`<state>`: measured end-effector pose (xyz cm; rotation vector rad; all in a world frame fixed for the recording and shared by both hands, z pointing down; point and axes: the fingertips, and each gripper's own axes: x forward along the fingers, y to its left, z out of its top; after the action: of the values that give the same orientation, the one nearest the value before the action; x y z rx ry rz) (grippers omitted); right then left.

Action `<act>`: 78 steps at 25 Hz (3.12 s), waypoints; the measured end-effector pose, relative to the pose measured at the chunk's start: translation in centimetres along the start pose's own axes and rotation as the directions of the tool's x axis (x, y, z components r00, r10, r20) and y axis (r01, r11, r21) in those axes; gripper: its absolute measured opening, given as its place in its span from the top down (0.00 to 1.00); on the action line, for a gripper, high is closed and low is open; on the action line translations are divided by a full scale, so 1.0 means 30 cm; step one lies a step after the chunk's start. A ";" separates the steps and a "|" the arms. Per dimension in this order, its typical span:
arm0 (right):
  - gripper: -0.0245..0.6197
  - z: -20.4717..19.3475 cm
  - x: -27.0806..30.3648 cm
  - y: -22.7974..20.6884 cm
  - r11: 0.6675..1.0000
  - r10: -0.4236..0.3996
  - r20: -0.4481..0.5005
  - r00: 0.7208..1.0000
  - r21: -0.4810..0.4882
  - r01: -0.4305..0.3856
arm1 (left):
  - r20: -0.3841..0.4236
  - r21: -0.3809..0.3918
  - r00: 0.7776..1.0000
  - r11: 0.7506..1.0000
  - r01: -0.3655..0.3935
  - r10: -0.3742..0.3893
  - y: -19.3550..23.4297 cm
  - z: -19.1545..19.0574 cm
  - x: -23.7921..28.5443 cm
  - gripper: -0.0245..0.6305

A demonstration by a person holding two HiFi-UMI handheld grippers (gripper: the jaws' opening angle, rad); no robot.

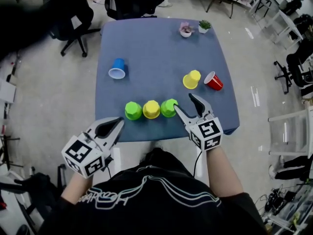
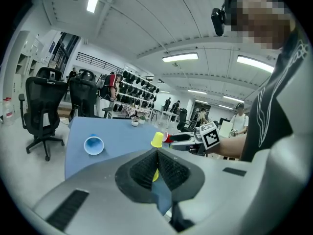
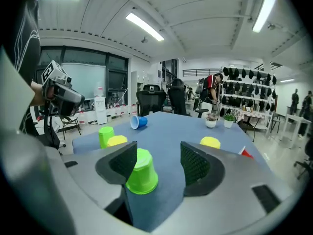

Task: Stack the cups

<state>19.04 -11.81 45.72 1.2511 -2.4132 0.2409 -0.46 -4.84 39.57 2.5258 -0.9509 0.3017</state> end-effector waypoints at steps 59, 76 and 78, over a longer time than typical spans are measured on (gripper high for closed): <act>0.60 0.219 0.016 -0.147 0.990 -0.132 0.087 0.987 -0.030 0.135 | 0.039 -0.083 0.992 0.990 -0.117 0.121 0.072 0.056 -0.011 0.93; 0.60 0.217 -0.016 0.182 0.998 0.005 0.064 0.998 -0.060 -0.001 | 0.061 -0.097 0.993 0.990 -0.098 0.104 0.057 -0.006 -0.190 0.93; 0.60 0.202 -0.013 0.194 0.998 0.011 0.055 0.998 -0.059 -0.008 | 0.061 -0.102 0.993 0.990 -0.099 0.105 0.057 -0.015 -0.195 0.93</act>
<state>12.84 -10.15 40.30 1.2364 -2.4547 0.1393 -5.98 -2.43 38.50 2.4154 -1.0956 0.1971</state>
